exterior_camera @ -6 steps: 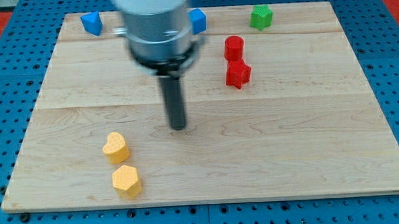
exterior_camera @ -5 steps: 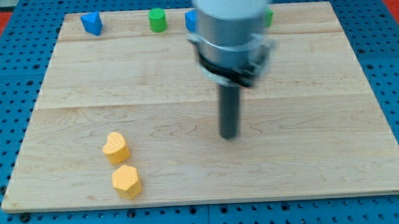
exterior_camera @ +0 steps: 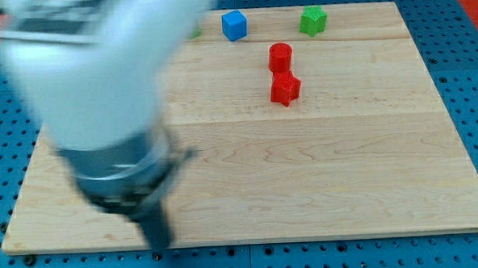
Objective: Put the yellow hexagon to the bottom right of yellow heart
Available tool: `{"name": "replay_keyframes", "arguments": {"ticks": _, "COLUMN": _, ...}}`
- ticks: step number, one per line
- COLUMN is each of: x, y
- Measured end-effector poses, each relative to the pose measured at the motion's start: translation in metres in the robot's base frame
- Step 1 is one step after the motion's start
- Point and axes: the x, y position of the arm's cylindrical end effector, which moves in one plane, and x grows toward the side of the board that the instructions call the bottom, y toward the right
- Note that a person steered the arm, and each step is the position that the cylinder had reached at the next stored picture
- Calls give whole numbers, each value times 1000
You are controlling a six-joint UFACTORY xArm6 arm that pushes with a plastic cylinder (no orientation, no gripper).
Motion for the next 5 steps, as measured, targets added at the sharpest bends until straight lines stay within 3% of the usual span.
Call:
{"name": "replay_keyframes", "arguments": {"ticks": 2, "x": -15, "y": -70}}
{"name": "replay_keyframes", "arguments": {"ticks": 3, "x": -29, "y": -63}}
{"name": "replay_keyframes", "arguments": {"ticks": 4, "x": -48, "y": 27}}
{"name": "replay_keyframes", "arguments": {"ticks": 5, "x": -48, "y": 4}}
